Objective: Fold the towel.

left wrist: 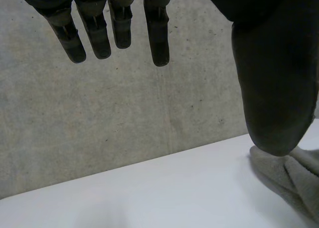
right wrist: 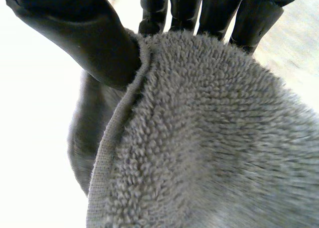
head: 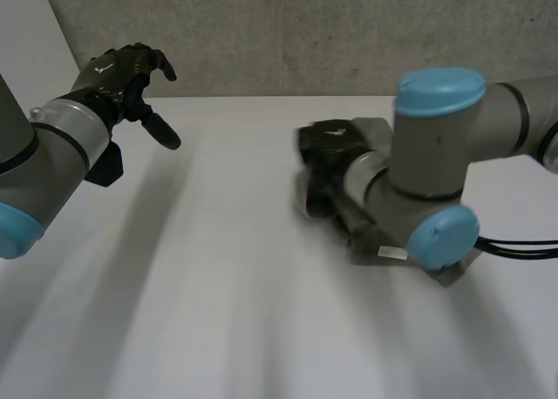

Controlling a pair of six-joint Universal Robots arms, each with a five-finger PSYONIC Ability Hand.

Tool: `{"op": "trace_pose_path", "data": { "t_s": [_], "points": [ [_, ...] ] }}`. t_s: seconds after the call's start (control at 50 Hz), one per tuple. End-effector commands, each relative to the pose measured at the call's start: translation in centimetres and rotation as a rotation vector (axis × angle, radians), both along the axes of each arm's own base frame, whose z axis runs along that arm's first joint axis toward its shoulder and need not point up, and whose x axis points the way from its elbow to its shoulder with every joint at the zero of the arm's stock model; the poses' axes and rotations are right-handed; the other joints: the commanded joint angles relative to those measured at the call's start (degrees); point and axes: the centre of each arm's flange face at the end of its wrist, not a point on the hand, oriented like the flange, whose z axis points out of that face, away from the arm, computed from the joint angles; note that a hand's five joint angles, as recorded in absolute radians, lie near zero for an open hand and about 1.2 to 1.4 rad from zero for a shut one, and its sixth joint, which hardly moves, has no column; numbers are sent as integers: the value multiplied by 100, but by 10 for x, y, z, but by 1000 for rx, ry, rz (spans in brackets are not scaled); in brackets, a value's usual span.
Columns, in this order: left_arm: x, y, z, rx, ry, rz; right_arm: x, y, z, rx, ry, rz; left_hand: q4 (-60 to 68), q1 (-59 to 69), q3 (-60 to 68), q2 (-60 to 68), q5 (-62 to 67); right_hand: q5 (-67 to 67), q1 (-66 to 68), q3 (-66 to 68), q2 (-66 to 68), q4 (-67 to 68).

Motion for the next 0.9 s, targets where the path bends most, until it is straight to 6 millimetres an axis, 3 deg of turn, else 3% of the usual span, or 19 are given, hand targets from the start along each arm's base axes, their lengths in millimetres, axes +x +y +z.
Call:
{"op": "trace_pose_path", "data": {
  "t_s": [0.02,0.06,0.12,0.24,0.3,0.34,0.44,0.54,0.66,0.8,0.9],
  "points": [
    [0,3,3,-6,2,-7,42,72,7,-44,-80,205,-376,-459,-337,-299,-195,371,351,536,534,438],
    [-1,5,2,-1,0,-10,52,84,-12,-17,-47,240,-376,-459,-337,-299,-195,371,351,536,534,438],
    [-2,7,2,0,0,-14,56,83,-27,-5,-12,235,-376,-459,-337,-299,-195,371,351,536,534,438],
    [0,12,5,-5,1,-18,50,76,-30,-39,70,194,-393,-476,-353,-316,-211,371,351,536,534,438],
    [-1,15,1,7,-5,-25,46,72,-21,-65,78,171,-393,-476,-353,-316,-211,371,351,536,534,438],
    [-3,18,-3,20,-10,-36,37,62,0,-97,51,130,-393,-476,-353,-316,-211,371,351,536,534,438],
    [-17,34,-23,81,-31,-117,20,46,24,-131,27,64,-376,-459,-337,-299,-195,371,351,536,534,438],
    [-38,50,-58,178,-64,-221,0,37,52,-157,-6,-1,-326,-409,-286,-249,-144,371,351,536,534,438],
    [-51,55,-74,199,-73,-265,-27,32,78,-154,-72,-66,-292,-375,-253,-215,-110,371,351,536,534,438],
    [-83,61,-97,148,-38,-339,-37,42,84,-138,-89,-68,-276,-358,-236,-198,-94,371,351,536,534,438],
    [-99,59,-110,155,32,-359,-42,48,75,-108,-68,-68,-276,-358,-236,-198,-94,371,351,536,534,438]
  ]
}}
